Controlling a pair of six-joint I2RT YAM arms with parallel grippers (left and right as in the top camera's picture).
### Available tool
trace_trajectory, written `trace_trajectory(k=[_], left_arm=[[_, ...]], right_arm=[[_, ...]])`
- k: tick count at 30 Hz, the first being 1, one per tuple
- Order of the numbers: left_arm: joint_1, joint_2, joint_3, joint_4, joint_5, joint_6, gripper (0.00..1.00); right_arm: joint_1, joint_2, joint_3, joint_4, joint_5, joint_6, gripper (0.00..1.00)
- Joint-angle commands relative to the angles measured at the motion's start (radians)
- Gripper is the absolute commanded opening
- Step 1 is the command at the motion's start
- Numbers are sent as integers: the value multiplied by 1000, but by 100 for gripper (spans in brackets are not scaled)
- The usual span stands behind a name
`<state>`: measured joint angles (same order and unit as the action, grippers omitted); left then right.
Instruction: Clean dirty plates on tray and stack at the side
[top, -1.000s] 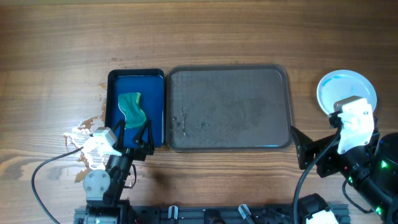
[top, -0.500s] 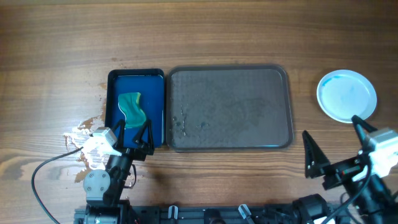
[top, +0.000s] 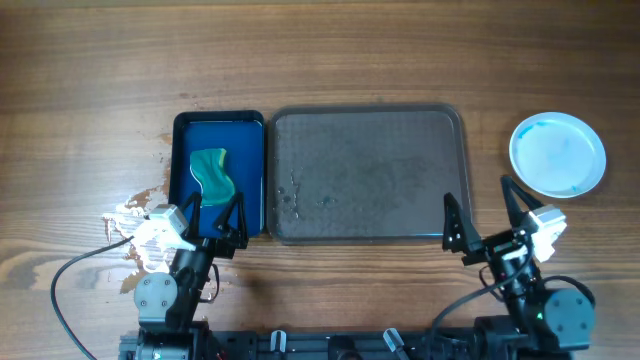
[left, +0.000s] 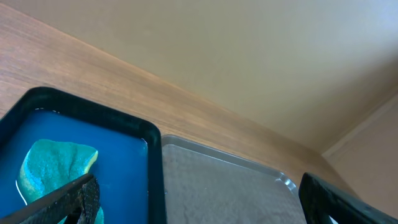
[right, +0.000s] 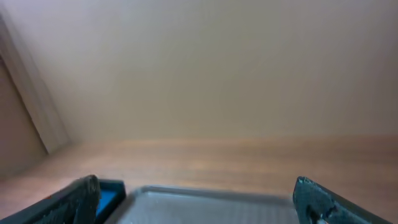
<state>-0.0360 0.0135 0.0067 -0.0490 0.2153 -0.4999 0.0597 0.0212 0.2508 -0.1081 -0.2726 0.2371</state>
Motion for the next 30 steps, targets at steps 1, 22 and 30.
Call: trace_trajectory(k=[1,22,30], left_arm=[[8,-10,-1,-8,13,-6,100],[8,-10,-1,-8,13,-5,100],[8,-10,-1,-8,13,-5,100]], right_arm=[[-8,-15,-100,105,-25,25,100],[-106,-15,-246,135,-69,11,100],[-106,-15,-246,135,-77,-27,100]])
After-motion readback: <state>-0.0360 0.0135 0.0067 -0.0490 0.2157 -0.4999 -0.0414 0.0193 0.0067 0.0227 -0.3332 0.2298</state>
